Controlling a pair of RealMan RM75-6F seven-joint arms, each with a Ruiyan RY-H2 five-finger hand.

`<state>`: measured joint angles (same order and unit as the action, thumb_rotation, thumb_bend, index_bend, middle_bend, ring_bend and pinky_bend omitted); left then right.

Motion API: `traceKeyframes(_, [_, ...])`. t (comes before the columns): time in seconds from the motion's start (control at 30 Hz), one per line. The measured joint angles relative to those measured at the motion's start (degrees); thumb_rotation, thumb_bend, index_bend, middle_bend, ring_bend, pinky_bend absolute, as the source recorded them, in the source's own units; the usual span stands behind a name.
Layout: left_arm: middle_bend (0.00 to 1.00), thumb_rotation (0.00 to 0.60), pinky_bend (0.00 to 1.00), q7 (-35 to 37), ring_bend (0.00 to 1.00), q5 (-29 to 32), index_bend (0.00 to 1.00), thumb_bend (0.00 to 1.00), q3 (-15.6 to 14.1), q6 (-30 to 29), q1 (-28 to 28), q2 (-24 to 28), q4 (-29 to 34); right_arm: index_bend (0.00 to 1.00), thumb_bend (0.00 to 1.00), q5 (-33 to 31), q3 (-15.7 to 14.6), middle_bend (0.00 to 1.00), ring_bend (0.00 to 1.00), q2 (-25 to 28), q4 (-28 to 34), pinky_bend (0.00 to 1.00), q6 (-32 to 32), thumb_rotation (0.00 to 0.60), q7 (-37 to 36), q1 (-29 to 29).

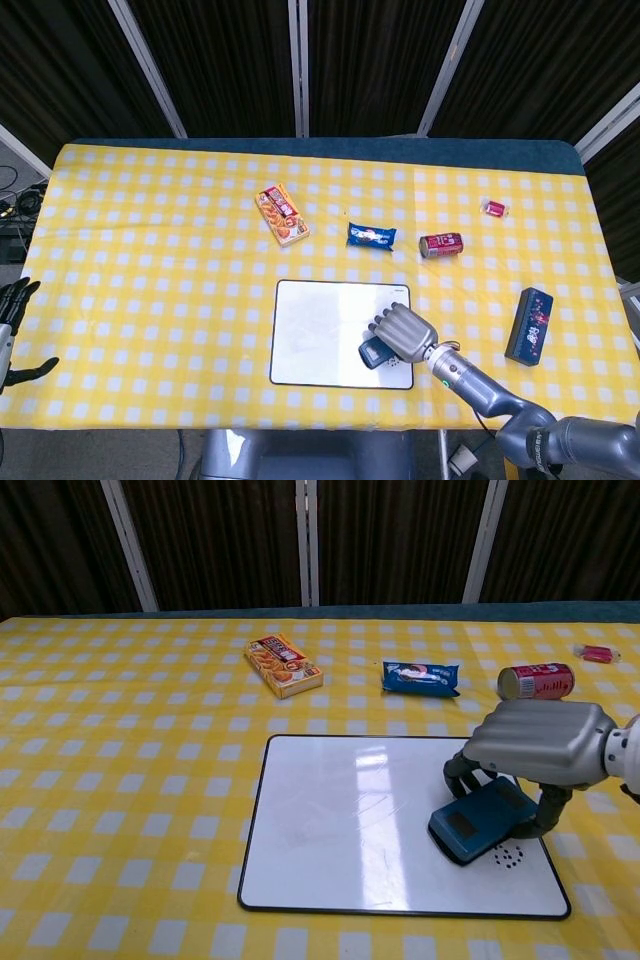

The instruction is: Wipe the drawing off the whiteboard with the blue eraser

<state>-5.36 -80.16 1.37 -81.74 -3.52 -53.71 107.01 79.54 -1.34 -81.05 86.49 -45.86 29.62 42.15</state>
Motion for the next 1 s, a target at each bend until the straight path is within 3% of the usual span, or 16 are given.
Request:
traceKeyframes(0.27, [0.00, 0.600, 0.00, 0.2, 0.00, 0.1, 0.00, 0.00, 0.0, -0.1, 0.0, 0.1, 0.0, 0.53, 0.57, -4.9, 3.4, 0.54, 0.45, -3.1, -5.5, 0.47, -0.4, 0.600, 1.0, 0.8])
traceKeyframes(0.43, [0.00, 0.600, 0.00, 0.2, 0.00, 0.2, 0.00, 0.00, 0.0, -0.1, 0.0, 0.0, 0.0, 0.53, 0.57, -6.4, 3.6, 0.54, 0.45, -3.7, -6.0, 0.47, -0.4, 0.600, 1.7, 0.8])
traceKeyframes(0.63, [0.00, 0.600, 0.00, 0.0, 0.00, 0.2, 0.00, 0.00, 0.0, -0.1, 0.0, 0.0, 0.1, 0.54, 0.57, -4.7, 1.3, 0.54, 0.45, -1.9, -1.9, 0.47, -0.1, 0.600, 1.6, 0.4])
traceKeyframes(1.0, [0.00, 0.600, 0.00, -0.3, 0.00, 0.0, 0.00, 0.00, -0.1, -0.1, 0.0, 0.0, 0.3, 0.54, 0.57, 5.4, -5.9, 0.55, 0.46, 3.6, 5.6, 0.47, -1.0, 0.600, 1.3, -1.1])
